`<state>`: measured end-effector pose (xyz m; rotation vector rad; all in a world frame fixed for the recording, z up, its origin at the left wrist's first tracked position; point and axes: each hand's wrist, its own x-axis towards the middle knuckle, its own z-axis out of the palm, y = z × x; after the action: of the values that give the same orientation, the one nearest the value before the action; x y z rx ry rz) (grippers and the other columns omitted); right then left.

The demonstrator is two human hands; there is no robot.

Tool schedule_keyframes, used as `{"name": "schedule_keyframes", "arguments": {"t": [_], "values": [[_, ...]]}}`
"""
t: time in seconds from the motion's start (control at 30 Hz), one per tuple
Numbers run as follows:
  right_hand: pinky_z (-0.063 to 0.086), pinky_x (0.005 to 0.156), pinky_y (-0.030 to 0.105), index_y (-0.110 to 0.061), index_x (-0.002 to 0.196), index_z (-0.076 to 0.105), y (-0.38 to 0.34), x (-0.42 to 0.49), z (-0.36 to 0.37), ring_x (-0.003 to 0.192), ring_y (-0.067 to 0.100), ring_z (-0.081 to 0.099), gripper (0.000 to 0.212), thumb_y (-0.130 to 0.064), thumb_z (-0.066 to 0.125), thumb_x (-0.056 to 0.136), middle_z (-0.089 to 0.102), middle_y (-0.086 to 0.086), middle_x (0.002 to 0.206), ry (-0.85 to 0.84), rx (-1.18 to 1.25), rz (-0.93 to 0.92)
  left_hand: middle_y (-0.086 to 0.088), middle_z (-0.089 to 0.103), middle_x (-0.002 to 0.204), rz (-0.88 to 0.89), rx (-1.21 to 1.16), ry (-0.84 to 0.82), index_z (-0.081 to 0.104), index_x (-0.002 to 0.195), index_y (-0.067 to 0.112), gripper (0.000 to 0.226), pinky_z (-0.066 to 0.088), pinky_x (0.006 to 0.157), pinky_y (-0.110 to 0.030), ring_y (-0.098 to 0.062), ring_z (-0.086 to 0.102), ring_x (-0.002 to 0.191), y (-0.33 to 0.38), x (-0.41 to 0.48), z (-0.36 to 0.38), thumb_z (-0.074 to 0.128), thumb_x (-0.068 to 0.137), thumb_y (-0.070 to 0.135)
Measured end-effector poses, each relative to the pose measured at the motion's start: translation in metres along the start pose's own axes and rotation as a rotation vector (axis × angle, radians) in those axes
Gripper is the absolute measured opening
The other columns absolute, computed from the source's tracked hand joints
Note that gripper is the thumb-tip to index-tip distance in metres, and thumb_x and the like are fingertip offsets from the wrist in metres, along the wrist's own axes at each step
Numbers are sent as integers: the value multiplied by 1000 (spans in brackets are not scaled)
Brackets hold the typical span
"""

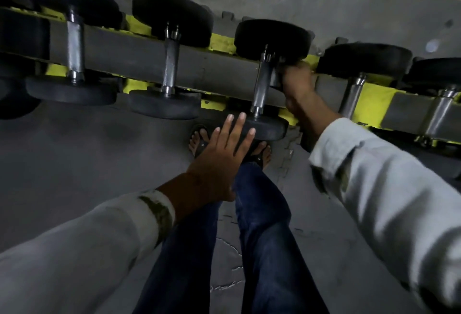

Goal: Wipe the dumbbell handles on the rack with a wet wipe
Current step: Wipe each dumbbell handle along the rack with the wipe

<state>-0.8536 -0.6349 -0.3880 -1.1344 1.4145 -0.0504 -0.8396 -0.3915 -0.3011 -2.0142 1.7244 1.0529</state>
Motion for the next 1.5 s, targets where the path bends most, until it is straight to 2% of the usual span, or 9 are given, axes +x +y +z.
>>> {"name": "schedule_keyframes", "arguments": {"t": [0.13, 0.3, 0.43, 0.63, 0.8, 1.0, 1.23, 1.33, 1.5], "values": [[56, 66, 35, -11, 82, 65, 14, -30, 9, 66, 22, 67, 22, -13, 52, 99, 67, 10, 75, -92, 158, 195, -31, -43, 154, 14, -2, 2, -36, 150, 4, 154, 8, 125, -62, -52, -25, 149, -2, -1, -1, 73, 70, 78], [50, 59, 27, -12, 77, 63, -10, -13, 18, 64, 14, 58, 22, 0, 52, 93, 63, 5, 73, 133, 431, 134, -30, -44, 153, 26, 7, -11, -38, 149, 6, 156, 5, 126, -61, -51, -24, 150, -6, 1, -2, 78, 68, 73], [48, 70, 24, -8, 82, 71, 16, -45, 20, 70, 6, 57, 9, -6, 64, 87, 65, -2, 76, 325, -69, -303, -31, -43, 154, 19, 41, -26, -36, 151, 5, 159, 9, 126, -61, -52, -22, 150, -4, 0, -5, 83, 66, 69], [49, 69, 37, -11, 111, 66, 8, -36, -16, 102, 31, 56, 22, -18, 59, 91, 60, 12, 114, 35, -1056, -1037, -35, -41, 153, 27, 95, 1, -37, 149, 3, 162, 10, 125, -61, -55, -17, 150, -8, 2, 0, 83, 65, 69], [55, 76, 44, -12, 120, 65, 6, -29, -28, 106, 36, 61, 30, -9, 60, 91, 64, 9, 127, -177, -1295, -1249, -36, -40, 153, 30, 104, 32, -34, 151, 2, 151, 8, 123, -61, -55, -17, 151, -7, 0, 1, 79, 73, 64], [58, 63, 42, -19, 129, 59, -20, -27, -28, 90, 34, 70, 36, -15, 50, 95, 65, 7, 129, -357, -1479, -1194, -34, -41, 153, 27, 132, -10, -34, 152, 4, 146, 11, 125, -60, -53, -19, 151, -8, -1, -6, 78, 78, 61], [47, 74, 36, -14, 119, 64, -34, -58, 18, 104, 31, 67, 39, -42, 44, 102, 67, 11, 117, -607, -1863, -979, -34, -41, 153, -12, 159, -27, -37, 149, 4, 150, 11, 124, -60, -53, -18, 151, -2, 3, -4, 78, 75, 66], [52, 88, 40, -13, 115, 69, -47, -58, 31, 112, 34, 66, 33, -33, 48, 100, 67, 13, 122, -486, -1948, -848, -34, -42, 153, -34, 174, 0, -36, 150, 4, 145, 12, 124, -61, -53, -18, 151, 1, 4, 1, 76, 79, 64], [49, 77, 33, -12, 113, 69, -41, -72, 37, 104, 32, 67, 28, -30, 52, 99, 68, 12, 116, -727, -1873, -750, -34, -39, 155, -91, 154, -66, -33, 152, 4, 146, 10, 124, -61, -53, -17, 152, 10, 0, -9, 77, 78, 63]]}}
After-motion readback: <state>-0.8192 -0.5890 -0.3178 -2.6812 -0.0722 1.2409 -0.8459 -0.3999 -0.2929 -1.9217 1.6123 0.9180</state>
